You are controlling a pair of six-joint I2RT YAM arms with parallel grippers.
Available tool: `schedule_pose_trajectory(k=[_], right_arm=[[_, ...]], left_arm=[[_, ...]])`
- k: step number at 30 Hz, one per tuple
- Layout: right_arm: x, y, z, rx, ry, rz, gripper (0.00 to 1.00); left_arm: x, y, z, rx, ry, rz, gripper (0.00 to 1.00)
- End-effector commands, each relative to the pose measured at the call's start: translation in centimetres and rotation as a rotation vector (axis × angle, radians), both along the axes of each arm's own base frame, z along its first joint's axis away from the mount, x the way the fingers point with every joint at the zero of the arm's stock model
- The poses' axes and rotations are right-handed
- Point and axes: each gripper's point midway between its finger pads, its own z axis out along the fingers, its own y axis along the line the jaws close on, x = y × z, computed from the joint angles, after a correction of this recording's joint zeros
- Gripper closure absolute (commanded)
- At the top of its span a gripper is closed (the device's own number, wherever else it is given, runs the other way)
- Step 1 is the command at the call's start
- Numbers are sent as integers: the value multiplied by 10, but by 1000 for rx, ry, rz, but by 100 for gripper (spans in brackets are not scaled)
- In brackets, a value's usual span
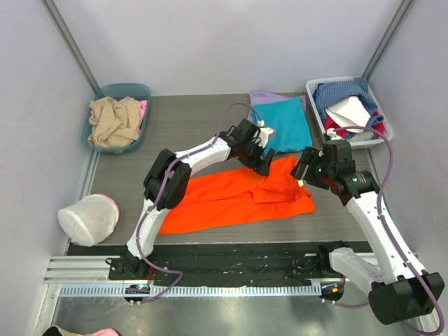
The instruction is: Fold and stack the t-shirts
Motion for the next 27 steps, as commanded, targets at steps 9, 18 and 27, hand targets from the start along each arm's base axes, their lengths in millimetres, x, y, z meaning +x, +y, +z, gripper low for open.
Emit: schedule_pose_trajectory(k=[9, 18, 27], right_arm=[[-3, 3, 4, 11, -22, 22, 30], [-7, 3, -1, 13, -4, 26, 30], [-7, 2, 3, 6, -7, 32, 30]], left_arm=[[0, -2, 7, 11, -22, -86, 16], [25, -7, 2, 75, -93, -127, 15], [26, 5, -28, 151, -72, -188, 16]])
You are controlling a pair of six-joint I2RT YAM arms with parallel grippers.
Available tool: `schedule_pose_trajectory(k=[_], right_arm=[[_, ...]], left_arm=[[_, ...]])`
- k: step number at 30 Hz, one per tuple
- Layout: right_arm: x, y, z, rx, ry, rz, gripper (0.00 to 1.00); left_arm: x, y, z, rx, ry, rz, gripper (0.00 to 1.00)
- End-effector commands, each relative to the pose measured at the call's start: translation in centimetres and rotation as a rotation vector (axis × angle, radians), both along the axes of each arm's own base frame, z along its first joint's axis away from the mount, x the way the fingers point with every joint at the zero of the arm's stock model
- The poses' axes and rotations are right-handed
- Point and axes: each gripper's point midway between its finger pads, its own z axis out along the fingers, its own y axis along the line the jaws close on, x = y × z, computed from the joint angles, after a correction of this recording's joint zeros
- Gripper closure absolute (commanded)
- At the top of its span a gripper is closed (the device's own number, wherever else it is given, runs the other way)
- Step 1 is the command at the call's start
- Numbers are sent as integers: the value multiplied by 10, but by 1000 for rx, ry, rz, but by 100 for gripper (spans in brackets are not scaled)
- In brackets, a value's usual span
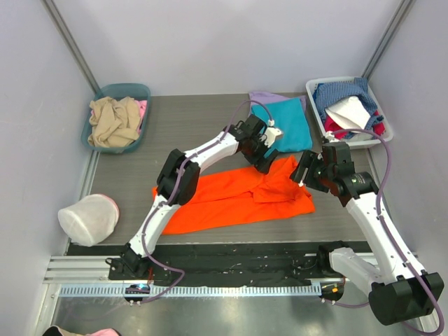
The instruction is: Fold and stack the t-shirts
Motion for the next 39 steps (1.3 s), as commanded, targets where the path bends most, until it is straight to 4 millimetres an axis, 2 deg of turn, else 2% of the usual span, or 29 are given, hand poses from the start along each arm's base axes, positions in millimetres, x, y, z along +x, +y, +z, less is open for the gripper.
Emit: schedule_pose_trajectory(k=[1, 3, 4, 7, 12, 15, 16, 17, 22, 24, 26, 28, 29, 34, 35, 39], right_arm=[[2, 2, 12, 5, -40, 16, 30], [2, 1, 10, 0, -35, 17, 30], [2, 1, 9, 2, -32, 15, 30], [3, 1, 8, 5, -30, 12, 30], [1, 1, 9, 3, -34, 12, 30], [0, 1, 8, 3, -35, 13, 30], [-1, 0, 7, 2, -34, 11, 30], [-2, 0, 7, 3, -35, 13, 30], [-4, 0, 5, 7, -34, 9, 30], [-4, 0, 6, 11, -35, 9, 30], [-4, 1, 8, 16, -42, 10, 30], [-4, 2, 11, 22, -47, 11, 30], [-4, 3, 12, 24, -49, 14, 30], [-4, 4, 16, 37, -59, 12, 30], [-4, 5, 17, 43, -57, 8, 30], [-3, 6, 19, 52, -59, 6, 30]], left_arm=[[-5, 12, -12, 50, 32, -53, 19], [-10, 13, -16, 52, 55, -72, 27], [-12, 14, -17, 56, 63, -75, 35], [-21, 13, -15, 37, 103, -105, 49], [-47, 14, -17, 10, 212, -155, 60], [-57, 18, -19, 9, 250, -154, 78], [-58, 17, -14, -2, 257, -142, 92], [-62, 19, -18, -1, 270, -134, 99], [-70, 28, -16, 3, 292, -75, 100], [-74, 36, -14, 12, 292, -48, 100], [-73, 50, -21, 40, 288, 0, 100], [-65, 60, -17, 46, 258, 38, 100], [-59, 72, -21, 52, 281, 104, 100], [-23, 115, -13, 17, 284, 288, 100], [-10, 131, -13, 5, 277, 342, 100], [33, 167, -8, -29, 240, 529, 100]])
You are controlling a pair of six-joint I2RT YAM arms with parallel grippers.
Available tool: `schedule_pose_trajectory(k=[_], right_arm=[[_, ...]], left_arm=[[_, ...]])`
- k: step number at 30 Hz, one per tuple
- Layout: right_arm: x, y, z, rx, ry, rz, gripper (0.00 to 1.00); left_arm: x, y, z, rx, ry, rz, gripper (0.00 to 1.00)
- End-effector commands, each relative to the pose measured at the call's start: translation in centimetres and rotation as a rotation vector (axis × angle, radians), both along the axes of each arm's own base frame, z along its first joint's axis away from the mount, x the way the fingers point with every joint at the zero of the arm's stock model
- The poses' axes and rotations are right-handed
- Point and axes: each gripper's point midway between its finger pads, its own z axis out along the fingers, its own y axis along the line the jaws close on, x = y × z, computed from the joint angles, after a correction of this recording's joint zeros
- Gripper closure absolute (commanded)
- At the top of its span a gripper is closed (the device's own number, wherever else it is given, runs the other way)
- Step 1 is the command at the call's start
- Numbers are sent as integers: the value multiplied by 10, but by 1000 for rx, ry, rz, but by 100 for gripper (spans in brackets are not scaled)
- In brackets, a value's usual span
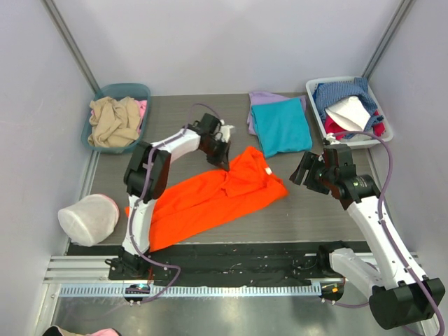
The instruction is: Fold and stack the t-shirts
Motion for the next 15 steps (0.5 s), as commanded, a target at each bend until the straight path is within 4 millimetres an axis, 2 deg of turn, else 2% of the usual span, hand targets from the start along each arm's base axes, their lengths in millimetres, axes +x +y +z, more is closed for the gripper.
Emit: schedule_pose_trajectory(k=[1, 2, 6, 7, 9, 10, 12, 13, 14, 15], right_arm=[[5, 4, 17, 34, -52, -1, 30], [5, 5, 18, 36, -53, -2, 30], [8, 5, 16, 40, -48, -7, 30], [10, 6, 15, 42, -44, -6, 30], [11, 6, 13, 44, -38, -12, 30], [12, 7, 11, 45, -36, -11, 30], [13, 7, 8, 46, -30, -11, 30], [14, 8, 7, 46, -30, -9, 30], [15, 7, 5, 43, -21, -12, 30], [15, 7, 3, 42, -17, -12, 30]], left_arm=[[60, 51, 3, 48, -69, 272, 100], [78, 61, 8, 36, -94, 321, 100], [121, 82, 13, 31, -121, 465, 100], [137, 86, 23, 16, -143, 509, 100], [154, 100, 20, 18, -148, 570, 100], [170, 108, 29, 10, -180, 610, 100], [185, 117, 26, 0, -172, 681, 100], [201, 123, 35, -27, -197, 718, 100], [208, 128, 38, -34, -193, 769, 100], [215, 133, 32, -35, -185, 803, 100]])
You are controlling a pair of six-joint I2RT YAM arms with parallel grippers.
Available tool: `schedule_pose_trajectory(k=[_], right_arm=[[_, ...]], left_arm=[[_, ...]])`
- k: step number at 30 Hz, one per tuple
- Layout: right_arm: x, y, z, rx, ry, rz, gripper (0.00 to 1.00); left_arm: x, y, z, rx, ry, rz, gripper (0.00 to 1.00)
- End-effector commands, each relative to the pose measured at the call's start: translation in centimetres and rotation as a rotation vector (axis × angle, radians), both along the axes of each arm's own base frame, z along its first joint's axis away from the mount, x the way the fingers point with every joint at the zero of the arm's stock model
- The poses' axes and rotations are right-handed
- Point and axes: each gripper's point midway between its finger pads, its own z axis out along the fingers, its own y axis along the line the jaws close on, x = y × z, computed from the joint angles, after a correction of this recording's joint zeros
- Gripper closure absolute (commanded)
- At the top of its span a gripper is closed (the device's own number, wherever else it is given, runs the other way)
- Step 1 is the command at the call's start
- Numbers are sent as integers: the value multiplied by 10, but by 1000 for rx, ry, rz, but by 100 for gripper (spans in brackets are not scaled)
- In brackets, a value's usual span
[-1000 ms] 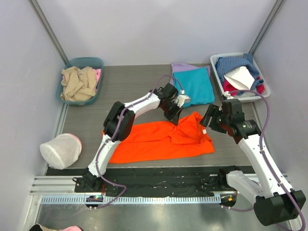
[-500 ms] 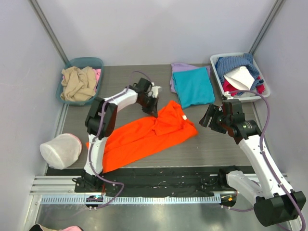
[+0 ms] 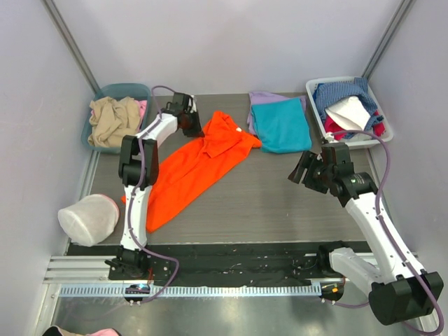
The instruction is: Fold and stack the t-shirts
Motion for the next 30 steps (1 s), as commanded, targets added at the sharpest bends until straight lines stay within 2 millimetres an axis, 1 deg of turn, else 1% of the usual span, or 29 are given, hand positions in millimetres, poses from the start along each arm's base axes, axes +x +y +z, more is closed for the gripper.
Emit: schedule_pose_trajectory(k=[1, 3, 4, 6, 7, 8, 9, 12, 15, 16, 18, 19, 20, 21, 22, 23, 24, 26, 27, 28, 29, 30], right_arm=[[12, 4, 7, 23, -38, -2, 30], [12, 4, 4, 22, -28, -5, 30], [13, 5, 4, 23, -31, -2, 30], [14, 5, 1, 24, -23, -2, 30], [14, 6, 0, 25, -23, -1, 30], [14, 6, -2, 24, -17, 1, 30], [15, 6, -3, 25, -17, 2, 30], [16, 8, -6, 26, -8, 12, 30], [15, 8, -8, 22, -4, 18, 30], [15, 8, -9, 22, -1, 22, 29], [14, 11, -10, 34, -1, 32, 29], [13, 13, -10, 42, -1, 41, 28], [13, 15, -12, 51, 6, 48, 27], [12, 17, -13, 63, 12, 56, 26], [11, 22, -14, 80, 16, 70, 24], [10, 25, -16, 88, 23, 78, 23], [10, 27, -17, 93, 26, 87, 23], [10, 40, -18, 118, 25, 117, 21], [9, 46, -19, 127, 29, 127, 21], [13, 54, -18, 136, 10, 141, 20], [9, 72, -24, 135, 28, 171, 20], [13, 83, -23, 134, 11, 184, 20]], left_arm=[[61, 30, 31, -61, -117, 219, 100], [71, 45, 31, -58, -119, 297, 100], [78, 60, 36, -59, -134, 334, 100], [83, 76, 41, -56, -147, 395, 100], [84, 87, 39, -51, -143, 423, 100], [84, 93, 40, -49, -148, 440, 100], [87, 95, 43, -59, -160, 456, 100], [89, 104, 40, -55, -165, 509, 100], [93, 101, 45, -94, -183, 534, 99], [94, 100, 50, -118, -186, 541, 95], [93, 94, 59, -143, -199, 533, 72], [92, 92, 64, -151, -207, 524, 57], [91, 91, 79, -156, -230, 518, 32], [86, 91, 81, -151, -229, 517, 24], [84, 91, 89, -153, -242, 514, 17], [82, 92, 110, -157, -278, 508, 1], [77, 94, 113, -149, -279, 508, 0], [71, 94, 132, -152, -307, 492, 0], [64, 94, 151, -156, -329, 488, 0], [60, 94, 161, -157, -340, 483, 0], [55, 92, 170, -163, -346, 474, 0], [44, 92, 189, -168, -369, 465, 0]])
